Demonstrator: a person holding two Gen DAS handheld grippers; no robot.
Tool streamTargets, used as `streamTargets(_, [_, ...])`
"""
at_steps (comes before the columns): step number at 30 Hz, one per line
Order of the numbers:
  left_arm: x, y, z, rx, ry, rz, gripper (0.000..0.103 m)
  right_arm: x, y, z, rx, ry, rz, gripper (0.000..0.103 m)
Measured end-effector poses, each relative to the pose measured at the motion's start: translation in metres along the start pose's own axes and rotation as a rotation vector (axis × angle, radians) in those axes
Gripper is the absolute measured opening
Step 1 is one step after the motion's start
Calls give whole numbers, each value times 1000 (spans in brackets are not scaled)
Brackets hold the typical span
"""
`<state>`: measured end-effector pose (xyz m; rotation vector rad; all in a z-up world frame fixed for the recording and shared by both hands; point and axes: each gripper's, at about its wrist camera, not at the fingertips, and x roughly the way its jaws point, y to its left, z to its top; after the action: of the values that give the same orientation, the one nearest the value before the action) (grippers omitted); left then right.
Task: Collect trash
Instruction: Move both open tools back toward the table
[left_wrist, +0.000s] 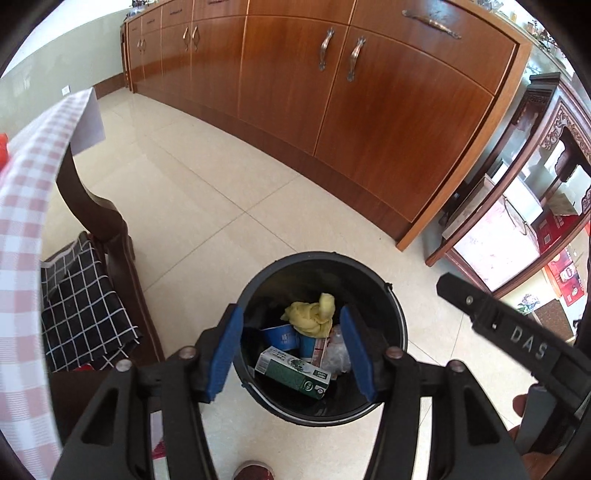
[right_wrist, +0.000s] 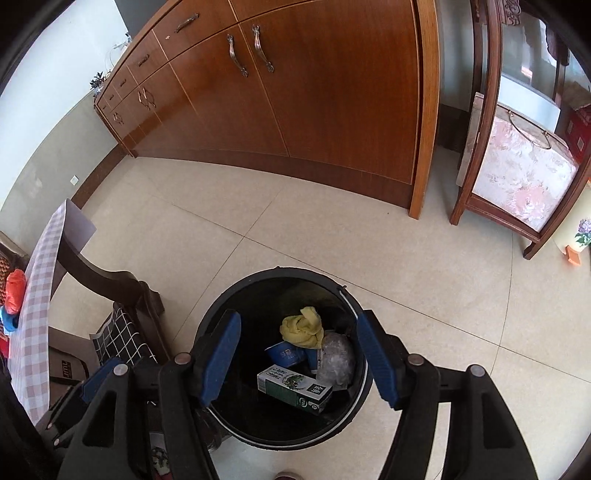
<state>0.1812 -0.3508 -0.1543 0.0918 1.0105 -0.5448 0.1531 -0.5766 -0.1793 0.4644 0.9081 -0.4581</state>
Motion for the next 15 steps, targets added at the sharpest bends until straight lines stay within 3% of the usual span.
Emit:
streamTargets(6, [-41,8,6,5,-41,8,57,-42,10,-6,-36,-34,13,68])
streamTargets(15, [-117,48,-5,-76,-134,31,60,-107,55,-19,-99,-106,131,70])
